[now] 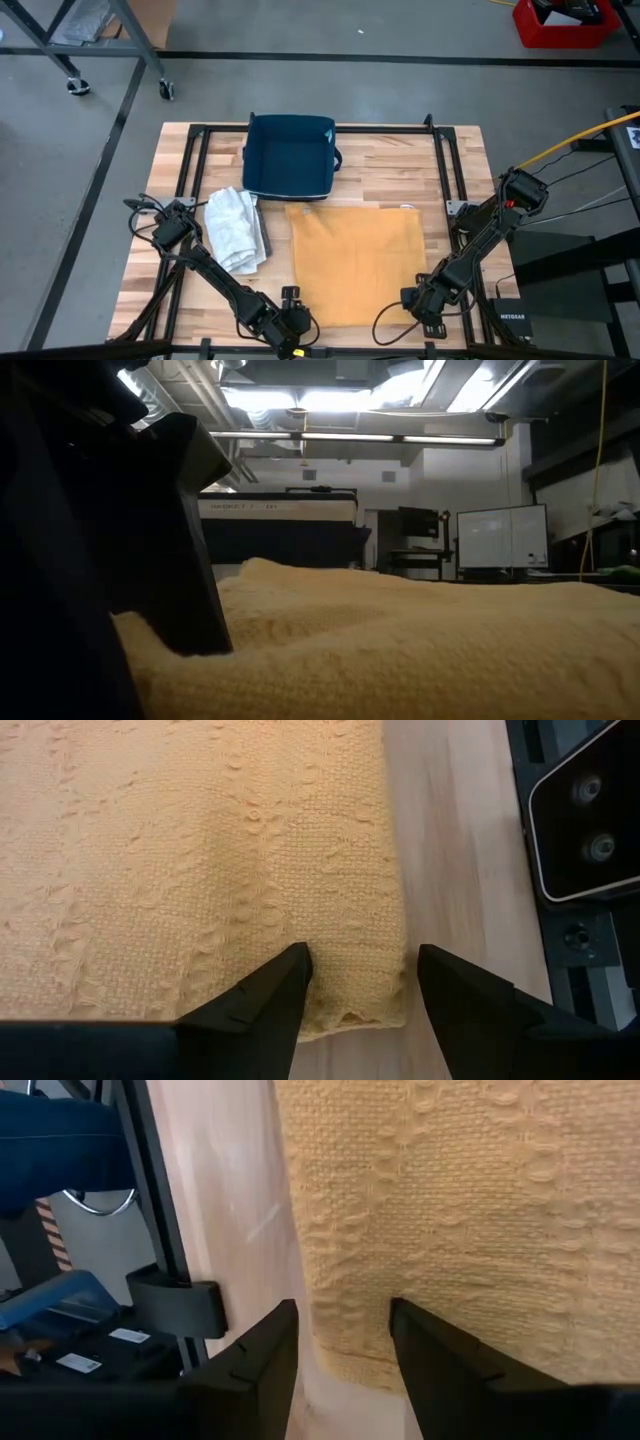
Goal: Fold towel
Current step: Fold the yellow towel
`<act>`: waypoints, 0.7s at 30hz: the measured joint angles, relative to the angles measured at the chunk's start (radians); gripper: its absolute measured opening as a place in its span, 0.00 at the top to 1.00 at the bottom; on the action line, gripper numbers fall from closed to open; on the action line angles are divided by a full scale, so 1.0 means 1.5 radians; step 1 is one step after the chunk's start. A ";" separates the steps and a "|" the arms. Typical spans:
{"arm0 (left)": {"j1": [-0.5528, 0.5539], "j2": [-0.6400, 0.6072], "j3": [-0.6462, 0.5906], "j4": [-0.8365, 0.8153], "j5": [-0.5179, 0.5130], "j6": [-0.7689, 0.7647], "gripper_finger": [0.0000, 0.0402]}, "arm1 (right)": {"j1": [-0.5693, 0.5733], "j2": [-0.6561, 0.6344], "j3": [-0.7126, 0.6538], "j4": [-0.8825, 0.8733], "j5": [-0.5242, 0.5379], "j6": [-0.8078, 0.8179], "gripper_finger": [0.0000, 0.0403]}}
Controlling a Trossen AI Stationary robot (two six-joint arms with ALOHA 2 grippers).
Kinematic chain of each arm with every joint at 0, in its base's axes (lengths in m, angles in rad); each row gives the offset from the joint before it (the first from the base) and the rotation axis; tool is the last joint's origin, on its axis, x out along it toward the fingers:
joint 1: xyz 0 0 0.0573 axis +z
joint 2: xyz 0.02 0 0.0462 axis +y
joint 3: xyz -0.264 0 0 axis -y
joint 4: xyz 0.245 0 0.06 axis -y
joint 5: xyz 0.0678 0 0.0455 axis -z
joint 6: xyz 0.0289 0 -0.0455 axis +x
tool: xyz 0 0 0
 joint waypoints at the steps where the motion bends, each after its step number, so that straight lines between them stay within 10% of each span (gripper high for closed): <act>1: 0.000 0.000 0.000 0.000 0.000 -0.001 0.53 | 0.000 0.000 0.000 0.000 0.000 0.002 0.59; 21: 0.000 0.001 -0.001 0.000 0.002 -0.001 0.53 | 0.003 0.013 0.097 -0.080 0.115 0.028 0.59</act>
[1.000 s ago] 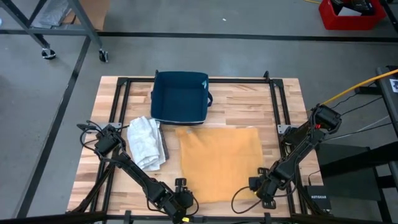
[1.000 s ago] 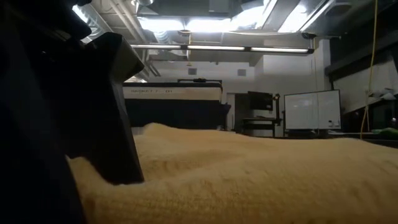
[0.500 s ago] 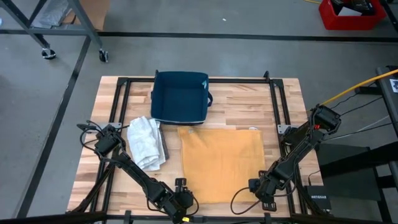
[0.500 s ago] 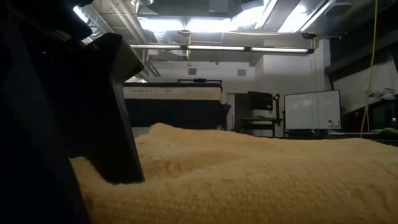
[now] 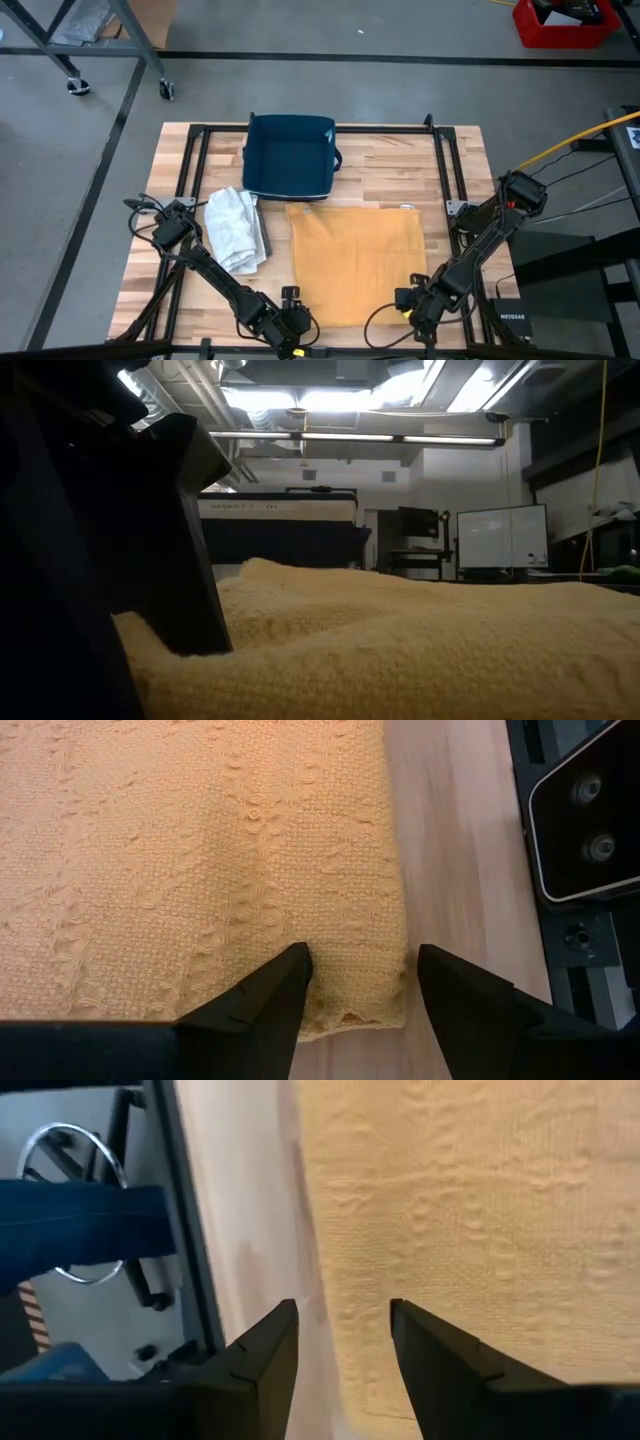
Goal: Fold towel
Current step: Fold the yellow towel
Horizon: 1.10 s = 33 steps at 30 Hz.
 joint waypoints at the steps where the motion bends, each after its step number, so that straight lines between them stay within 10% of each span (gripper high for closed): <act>1: 0.000 0.000 0.000 0.000 0.000 0.000 0.53 | 0.005 0.006 0.000 0.002 -0.005 0.003 0.59; 33: 0.000 0.000 0.000 0.000 0.000 0.001 0.53 | 0.062 0.082 0.004 0.035 0.008 0.072 0.59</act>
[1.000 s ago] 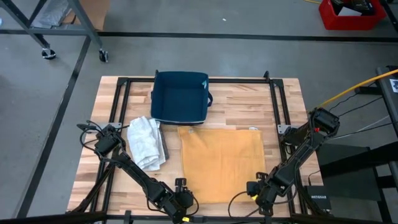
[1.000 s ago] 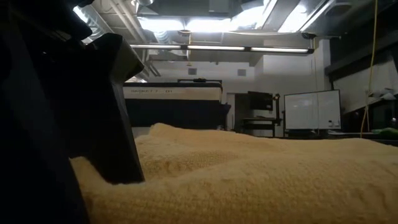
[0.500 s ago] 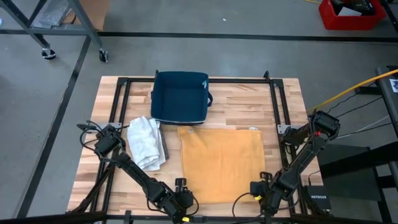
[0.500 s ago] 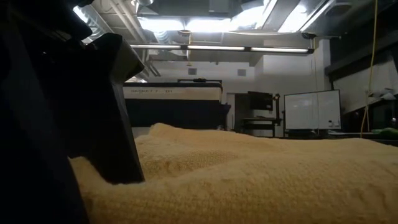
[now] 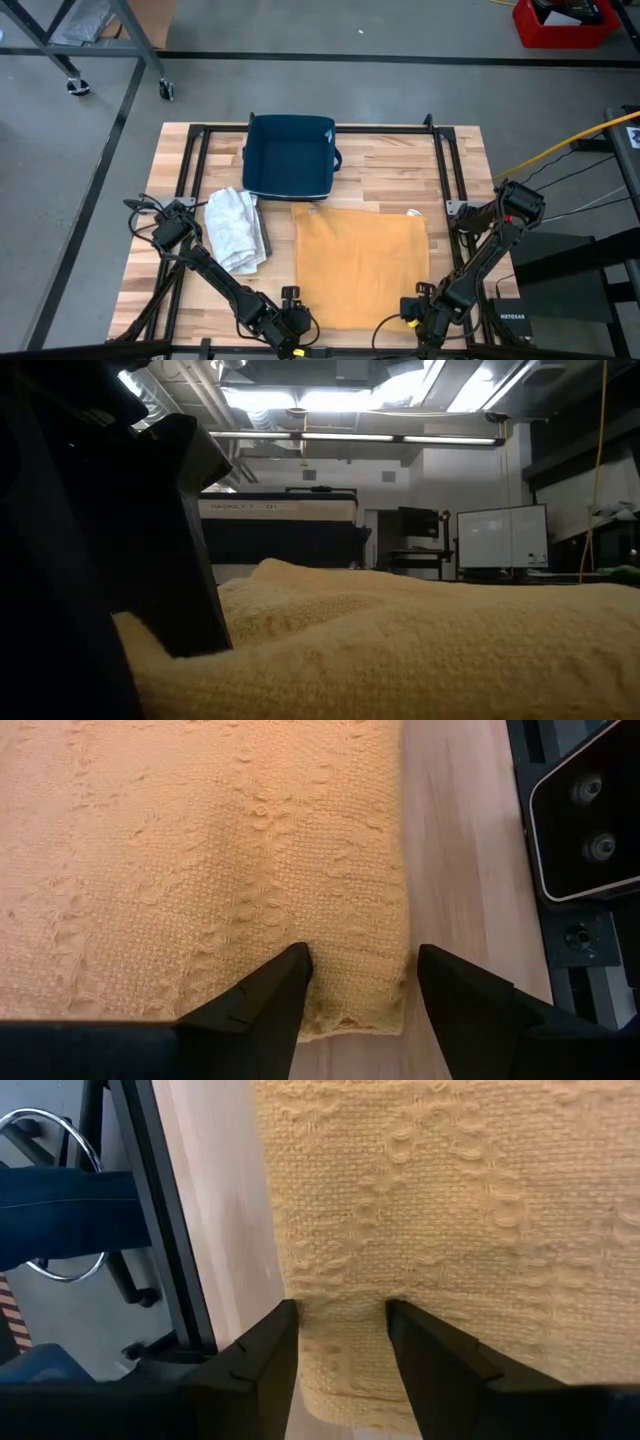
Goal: Fold towel
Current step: Fold the yellow towel
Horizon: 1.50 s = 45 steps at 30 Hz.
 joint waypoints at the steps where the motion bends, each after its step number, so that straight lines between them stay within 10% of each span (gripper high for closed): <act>1: 0.000 0.000 0.000 0.000 0.000 -0.001 0.53 | 0.000 0.001 0.000 0.000 0.000 0.000 0.59; 18: 0.001 0.001 -0.001 -0.001 -0.053 -0.068 0.57 | 0.000 0.003 -0.002 0.004 0.013 0.025 0.60; 27: -0.001 0.001 -0.001 -0.002 -0.075 -0.120 0.85 | 0.000 0.005 -0.003 0.012 0.001 0.042 0.96; 31: -0.009 -0.008 -0.001 0.001 -0.052 -0.190 0.97 | -0.001 0.008 0.010 0.021 -0.043 0.057 0.96; 45: -0.027 -0.135 -0.002 -0.003 -0.068 -0.181 0.99 | 0.001 0.007 0.199 -0.274 0.012 0.017 0.99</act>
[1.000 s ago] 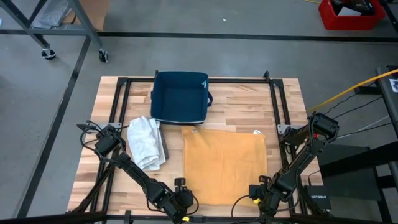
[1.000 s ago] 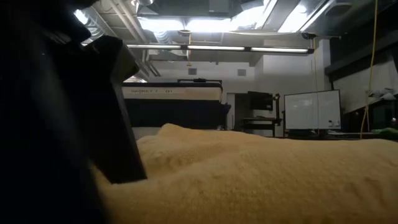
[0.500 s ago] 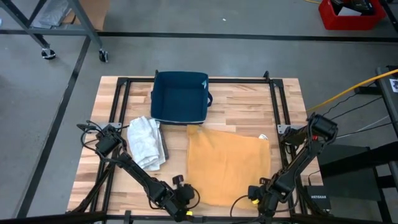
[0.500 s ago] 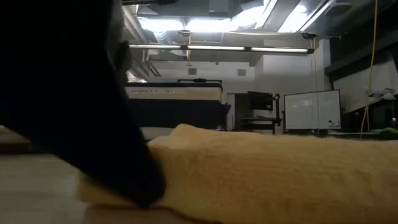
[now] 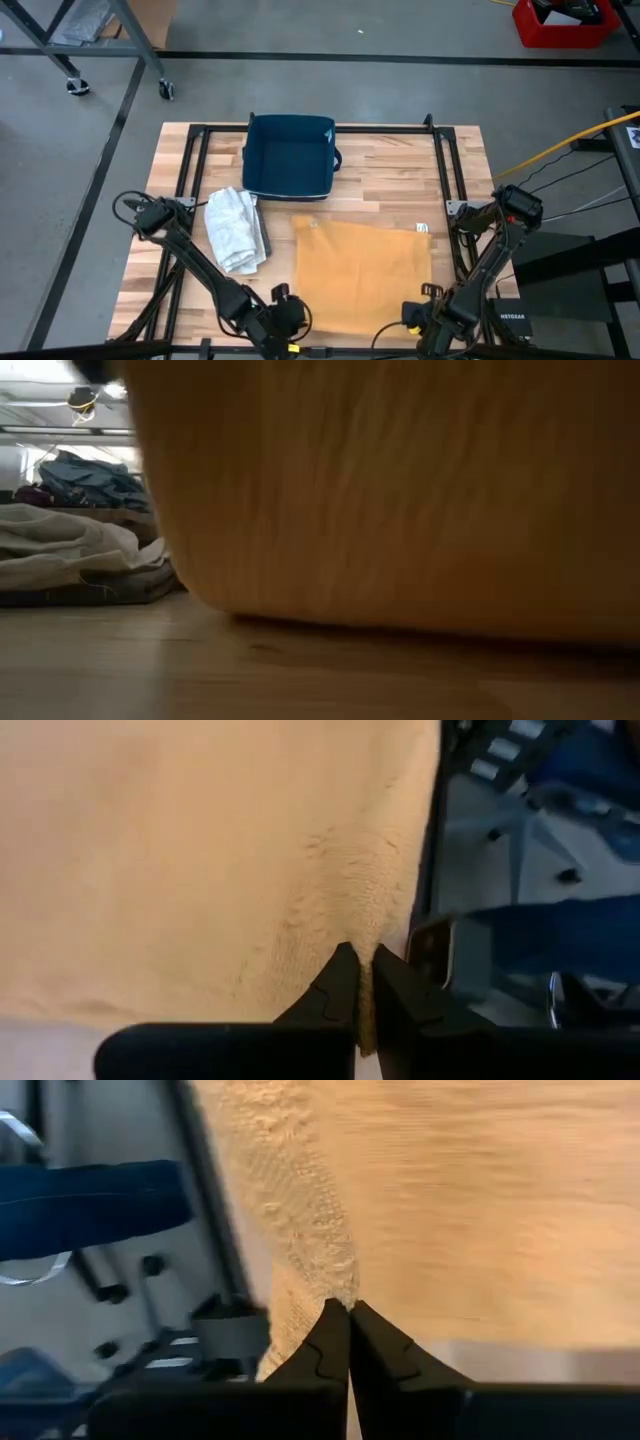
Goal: Fold towel
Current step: Fold the yellow towel
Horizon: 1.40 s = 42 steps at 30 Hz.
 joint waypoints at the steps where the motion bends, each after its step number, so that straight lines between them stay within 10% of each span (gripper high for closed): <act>1: 0.002 -0.008 0.000 0.000 -0.009 0.011 0.99 | 0.000 0.000 0.010 -0.026 0.010 -0.001 0.99; 18: 0.103 -0.048 0.001 -0.178 -0.050 0.049 1.00 | -0.063 -0.002 0.052 -0.401 0.110 -0.039 1.00; 42: 0.209 -0.048 0.002 -0.333 -0.162 0.058 1.00 | -0.255 -0.003 -0.005 -0.483 0.255 -0.200 1.00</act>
